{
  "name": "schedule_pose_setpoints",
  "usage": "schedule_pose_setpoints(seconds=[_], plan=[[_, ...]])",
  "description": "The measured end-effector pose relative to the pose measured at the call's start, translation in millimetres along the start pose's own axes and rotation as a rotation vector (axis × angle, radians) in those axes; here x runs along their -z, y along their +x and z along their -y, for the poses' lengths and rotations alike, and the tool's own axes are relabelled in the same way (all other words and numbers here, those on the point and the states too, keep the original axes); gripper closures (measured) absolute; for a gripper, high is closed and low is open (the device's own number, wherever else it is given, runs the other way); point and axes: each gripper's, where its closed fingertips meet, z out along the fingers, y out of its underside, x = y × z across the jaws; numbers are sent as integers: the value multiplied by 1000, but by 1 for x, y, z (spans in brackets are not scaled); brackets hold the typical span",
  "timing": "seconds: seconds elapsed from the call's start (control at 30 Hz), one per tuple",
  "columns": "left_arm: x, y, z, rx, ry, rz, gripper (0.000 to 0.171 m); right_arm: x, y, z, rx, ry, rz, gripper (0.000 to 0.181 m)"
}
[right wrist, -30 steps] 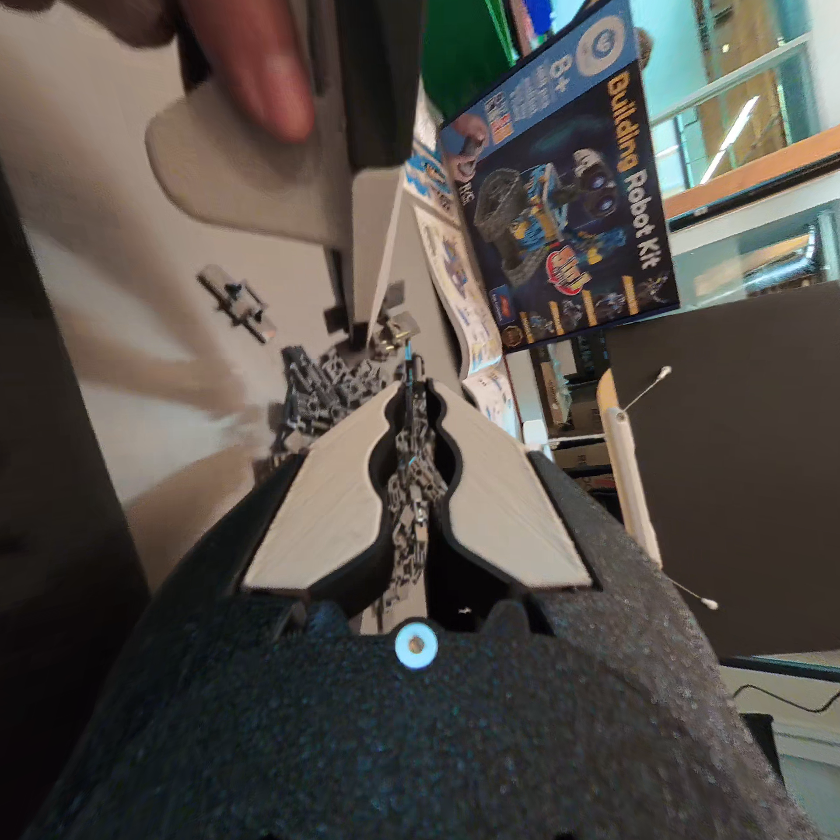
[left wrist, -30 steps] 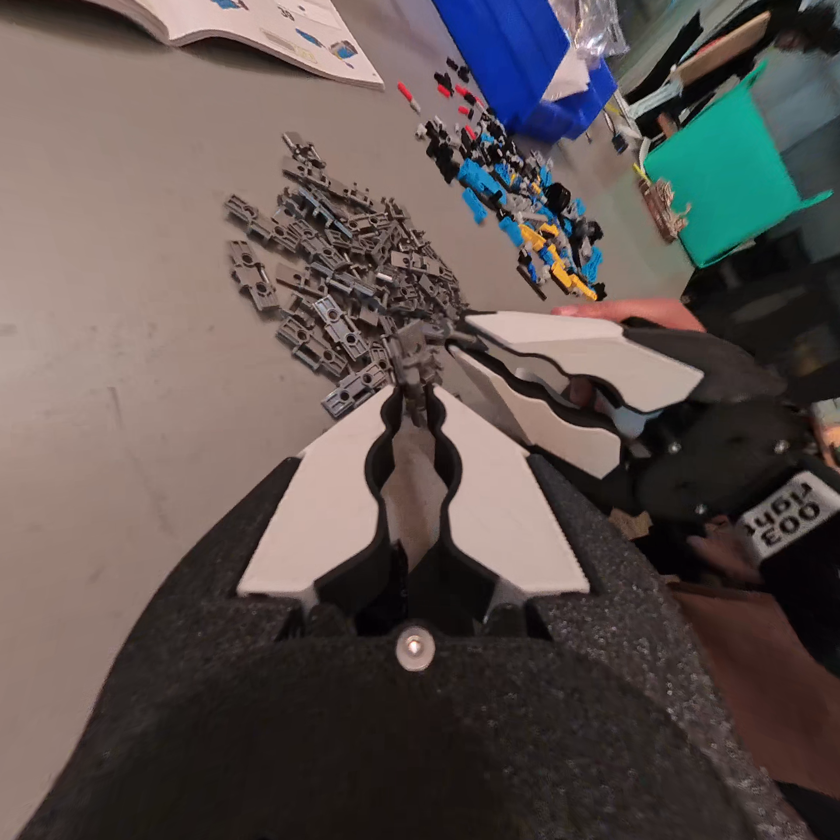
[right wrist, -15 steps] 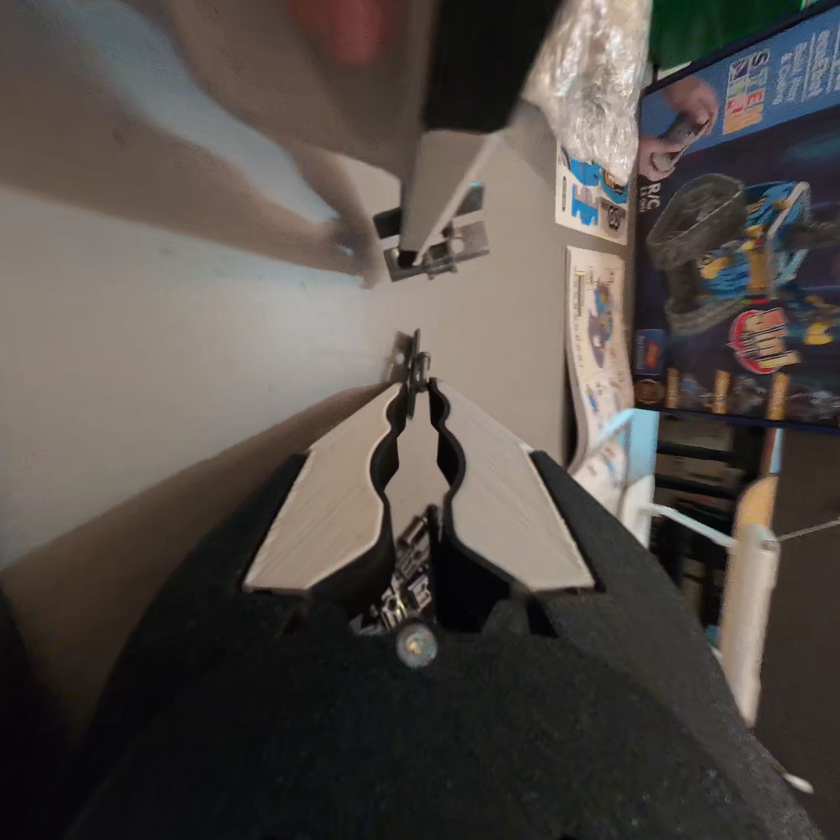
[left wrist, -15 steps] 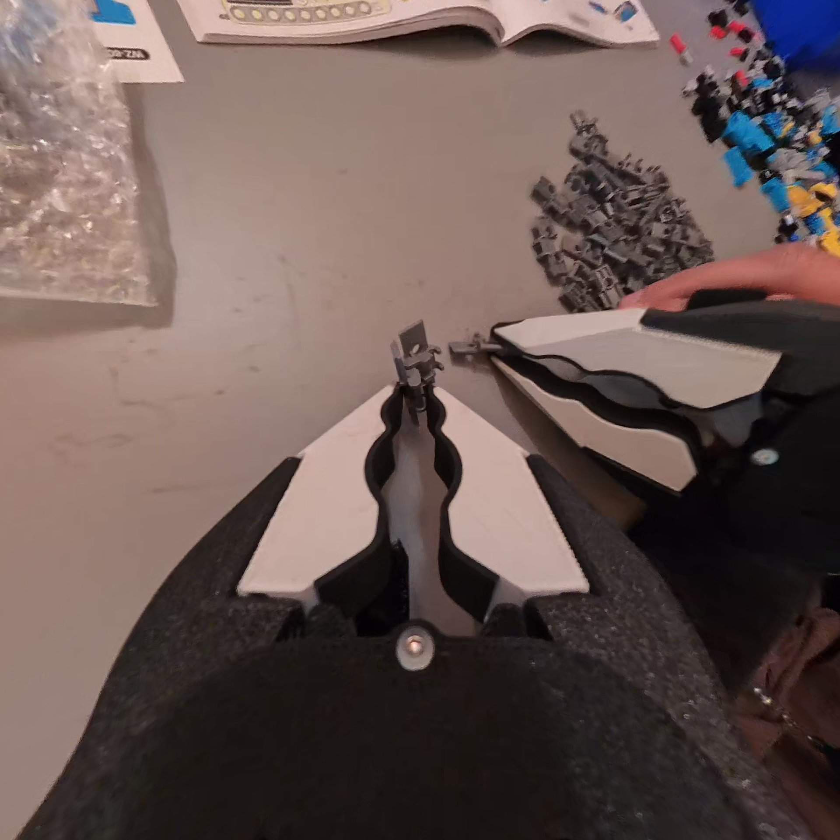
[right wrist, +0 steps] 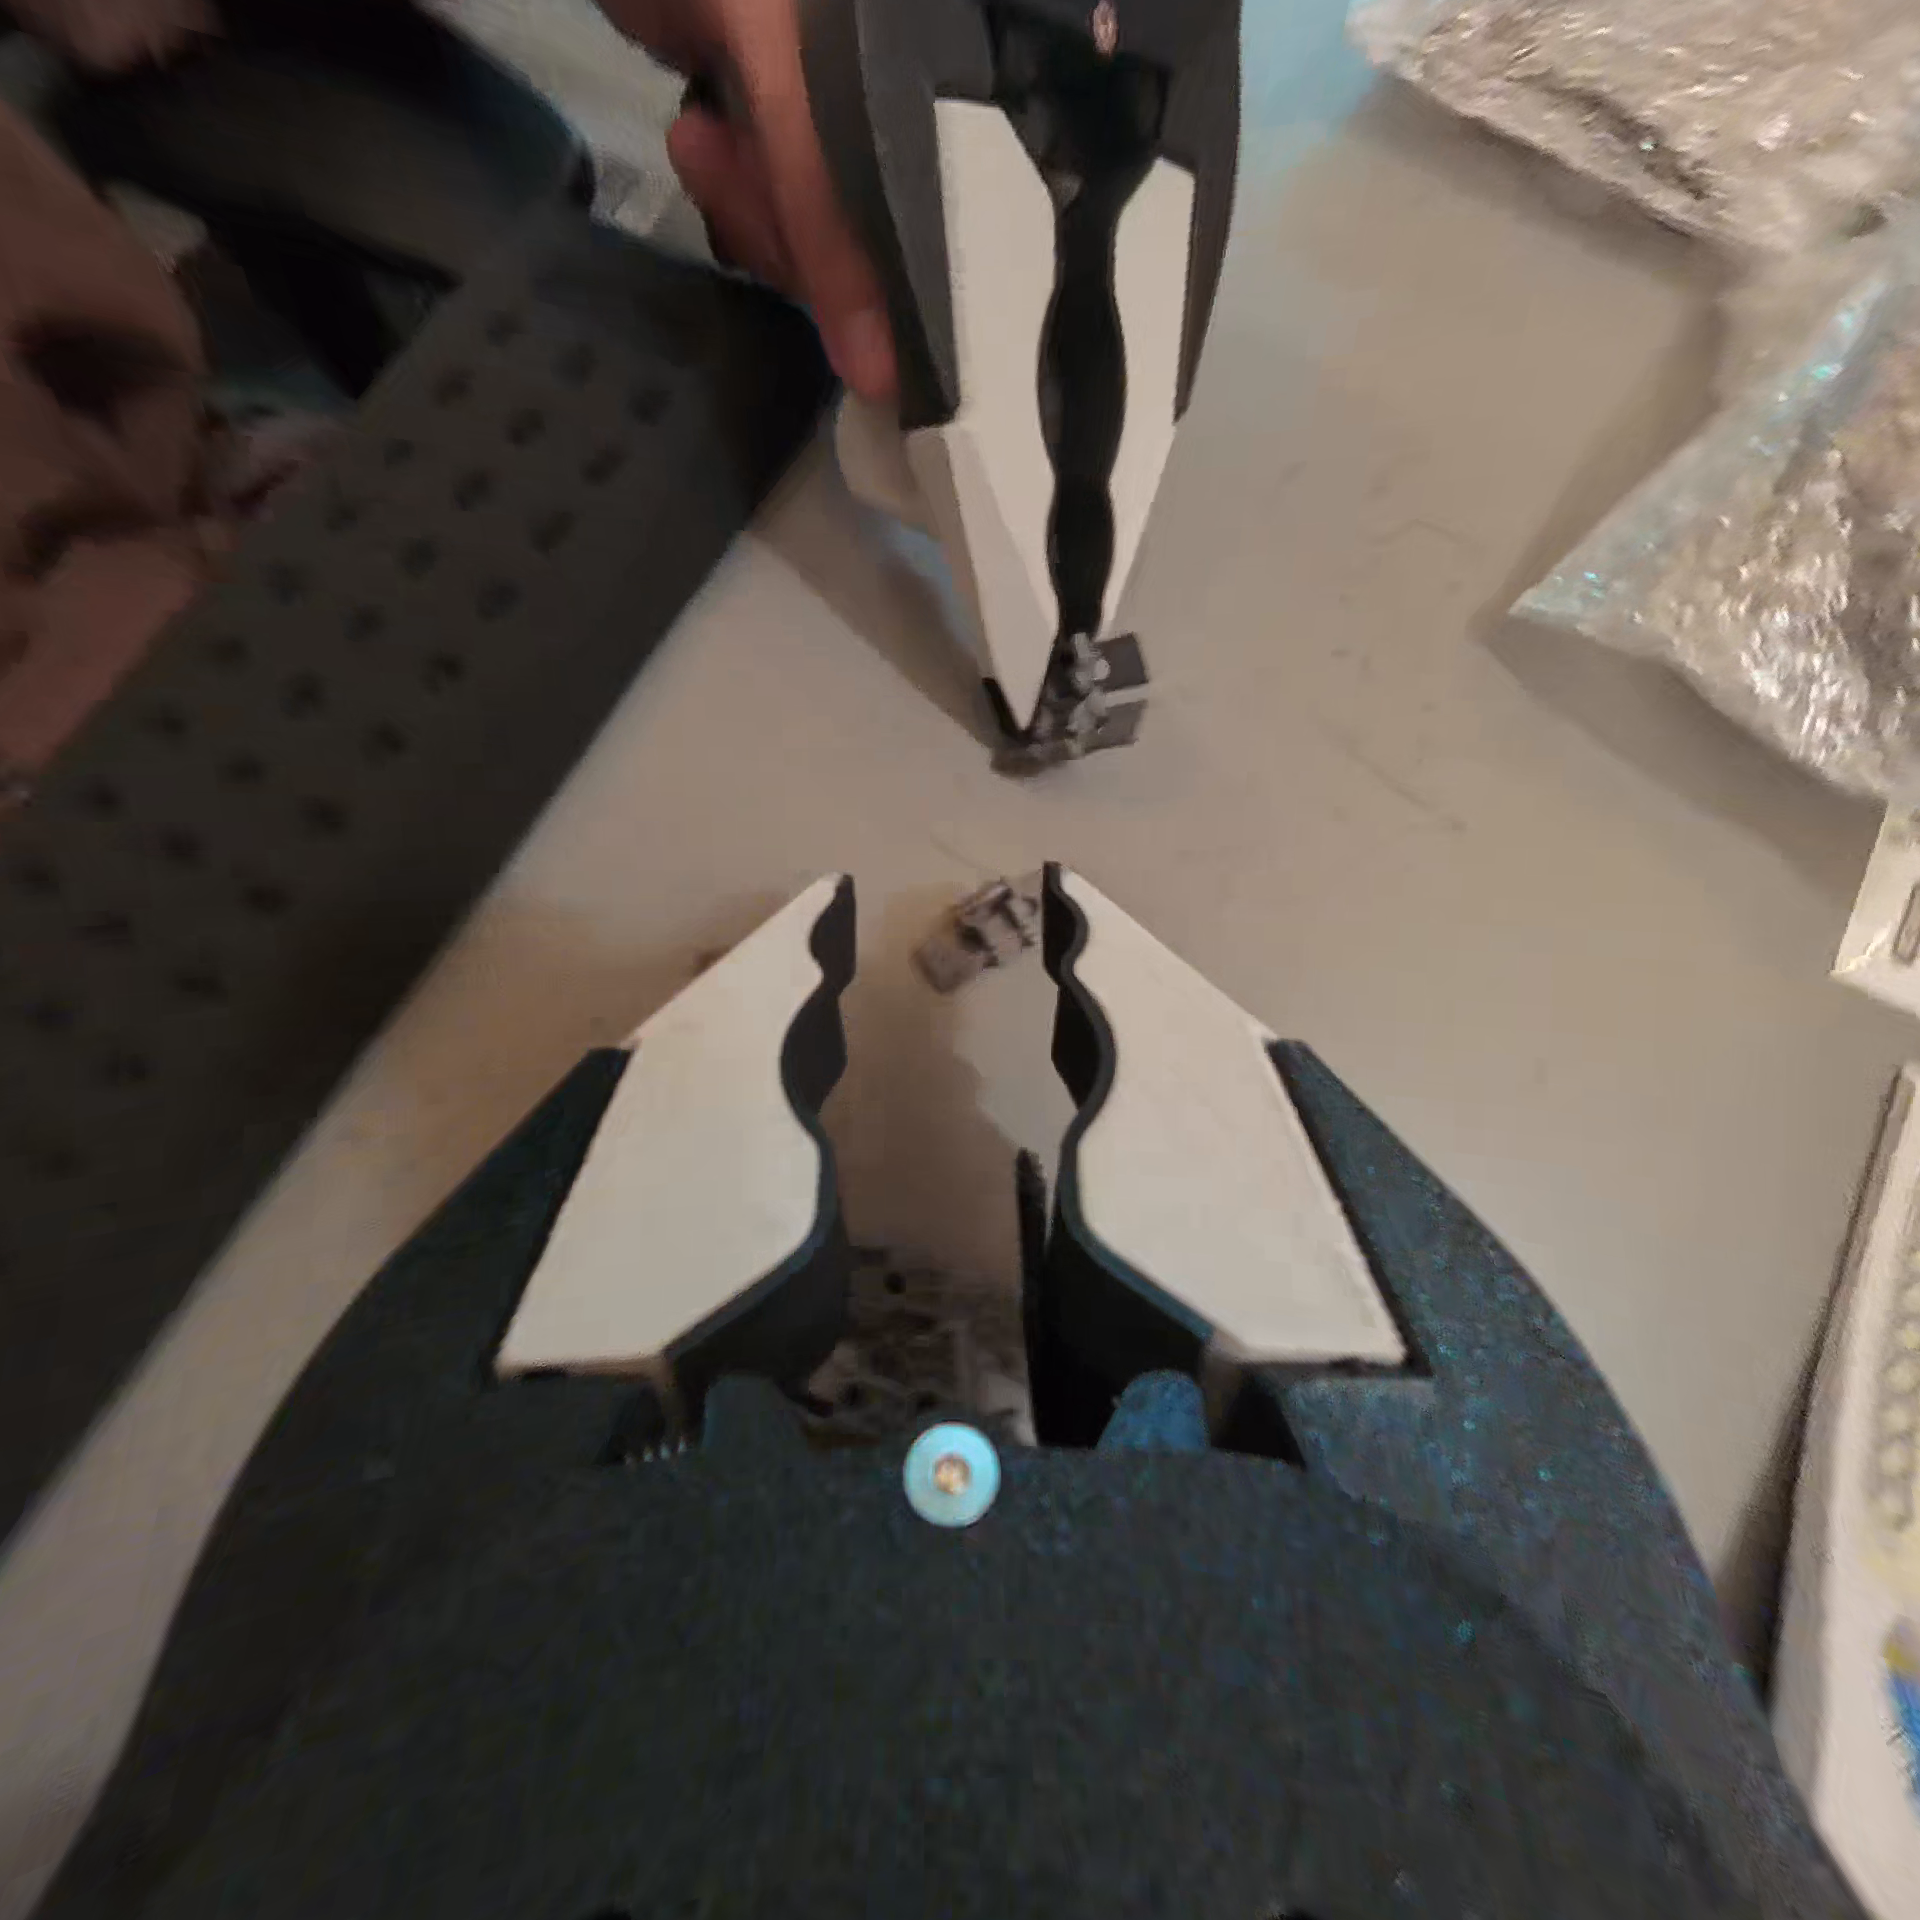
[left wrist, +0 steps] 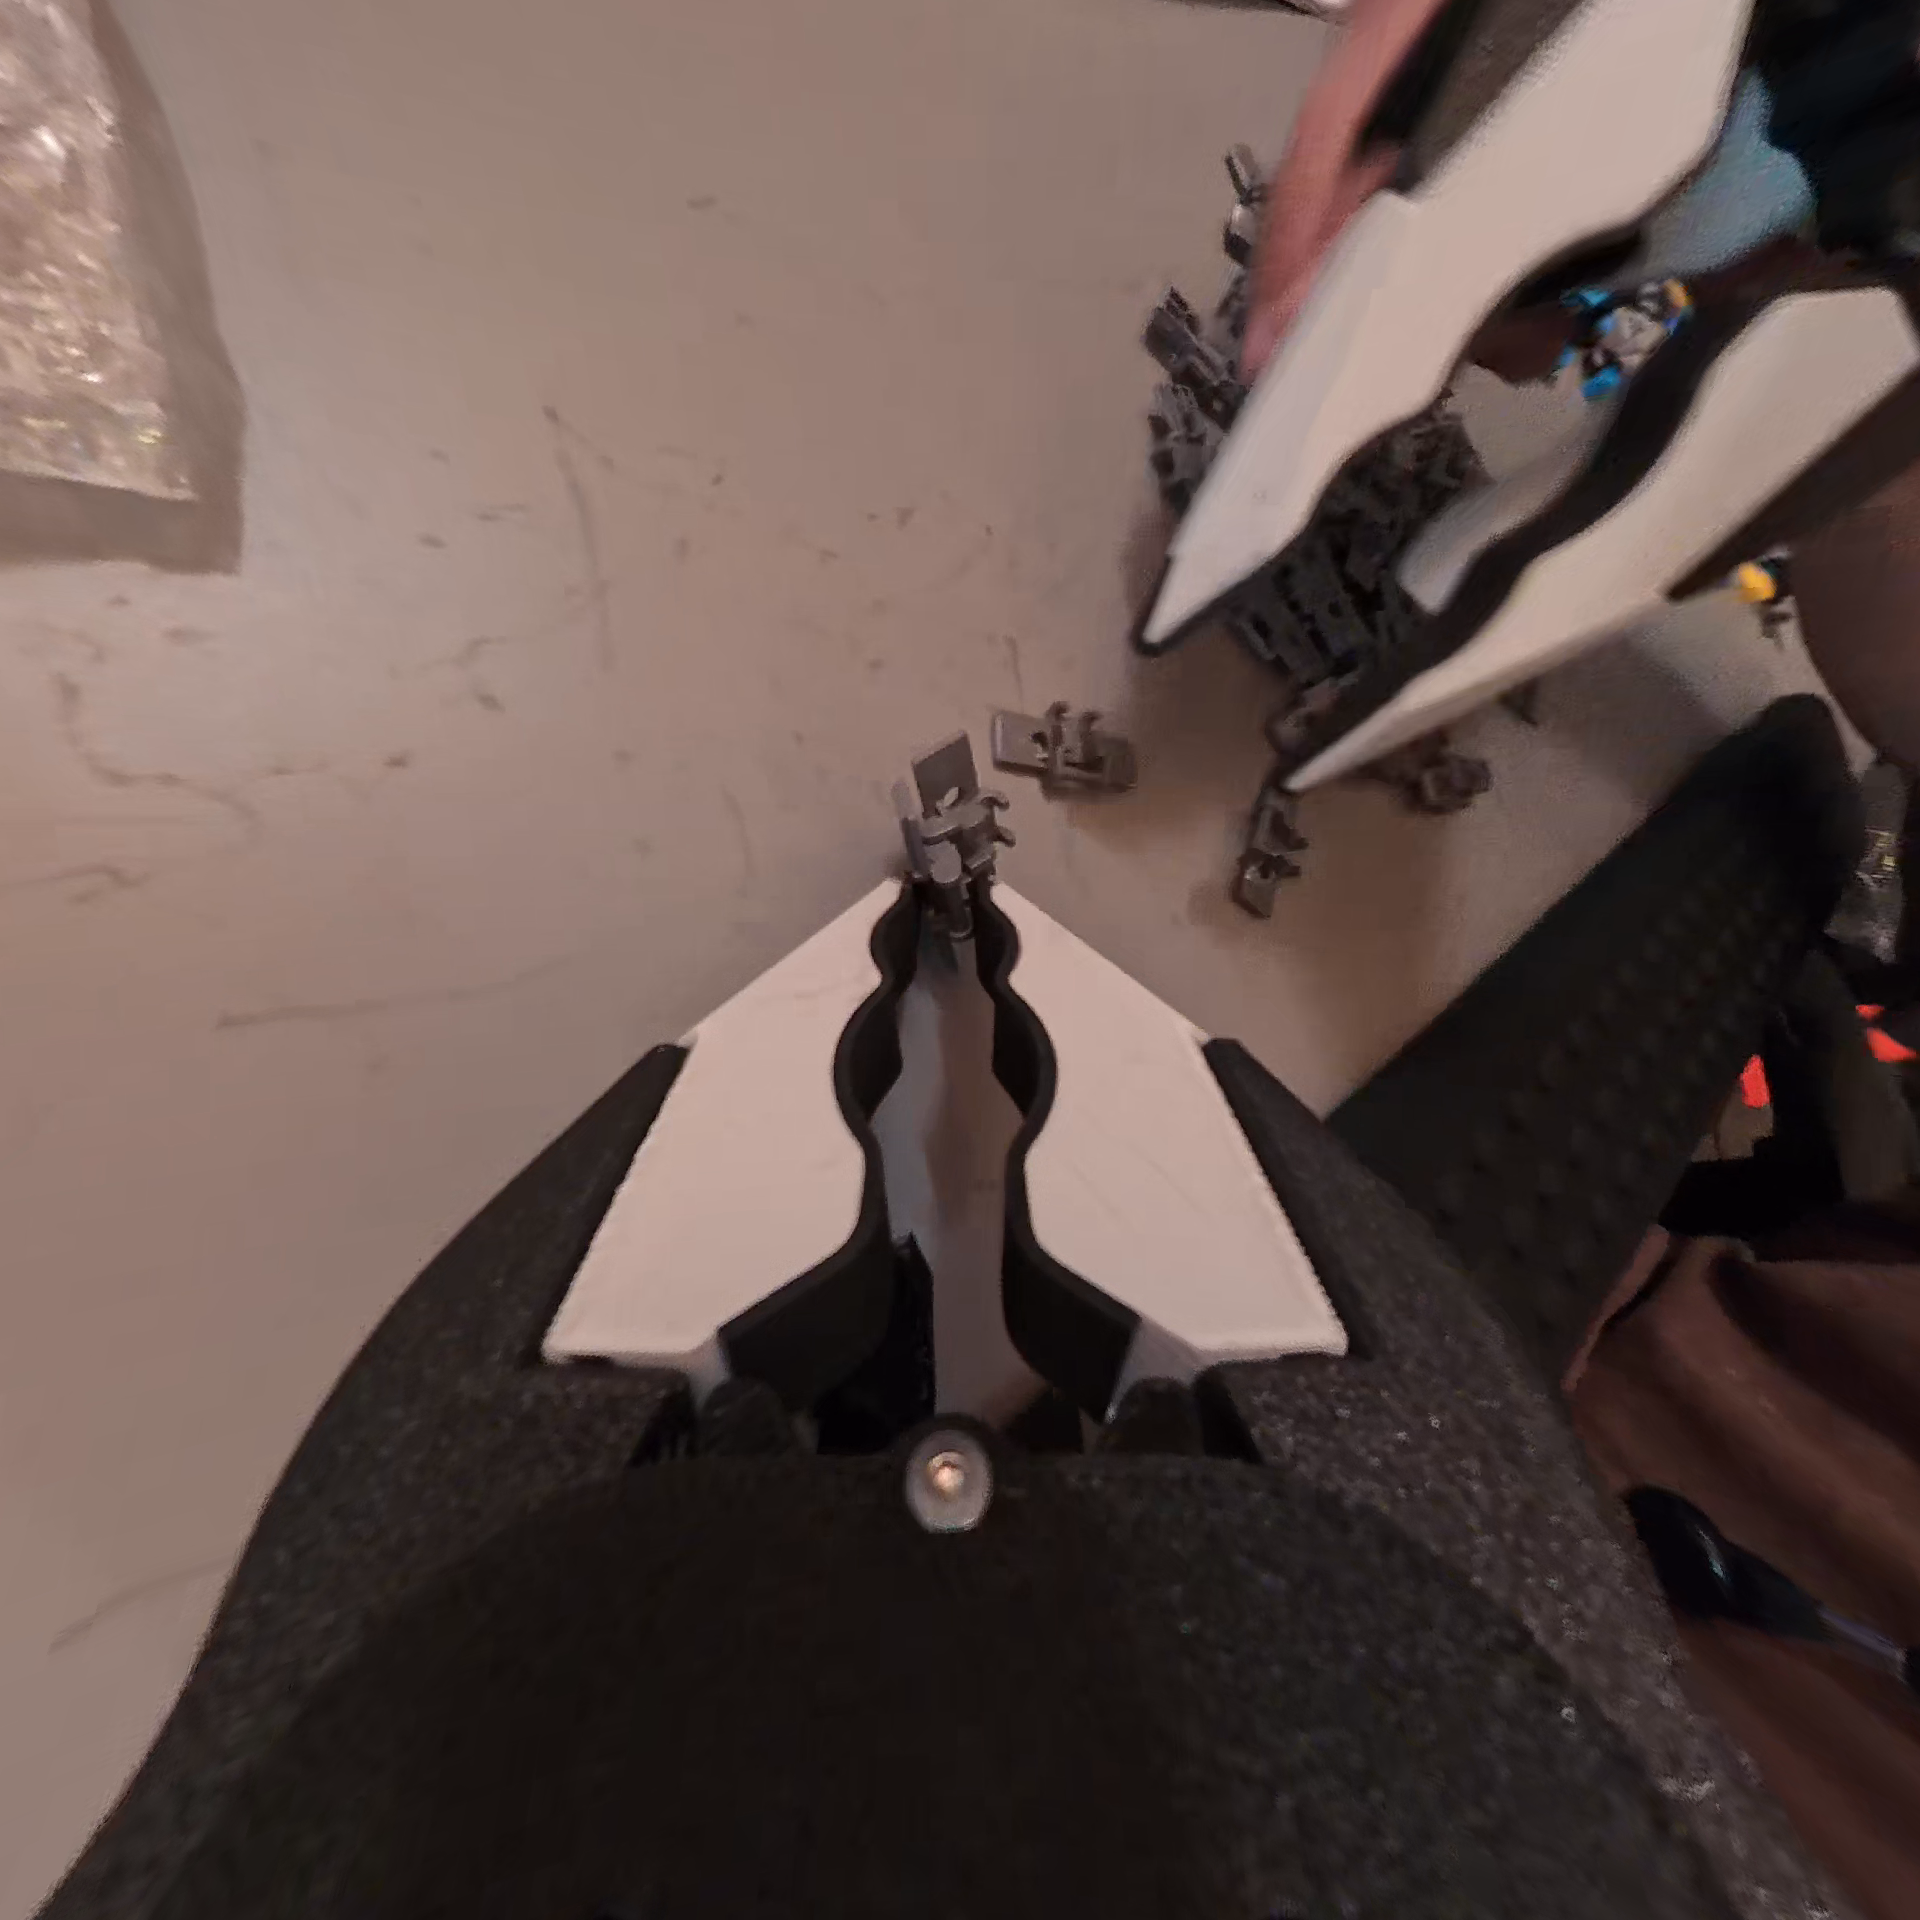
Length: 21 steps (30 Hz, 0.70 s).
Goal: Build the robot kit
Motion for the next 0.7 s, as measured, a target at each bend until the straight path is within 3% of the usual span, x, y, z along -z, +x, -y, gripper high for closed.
schedule_pose_setpoints(seconds=[0.17, 0.33, 0.5, 0.57, 0.7], plan=[[-1, 3, 0, 60, 5, -77, 162, -14, 3, -4, 78, -78, 173, 158], [0, 5, 0, 153, 17, -187, 162, -23, 2, -18, 133, -141, 231, 158], [-2, 7, 0, 143, 3, -204, 162, -28, 6, -18, 127, -126, 225, 166], [-3, 7, 1, 149, 1, -218, 162, -29, 8, -16, 99, -120, 198, 167], [-5, 7, 3, 147, -3, -222, 162, -24, 20, 2, 97, -54, -52, 167]])
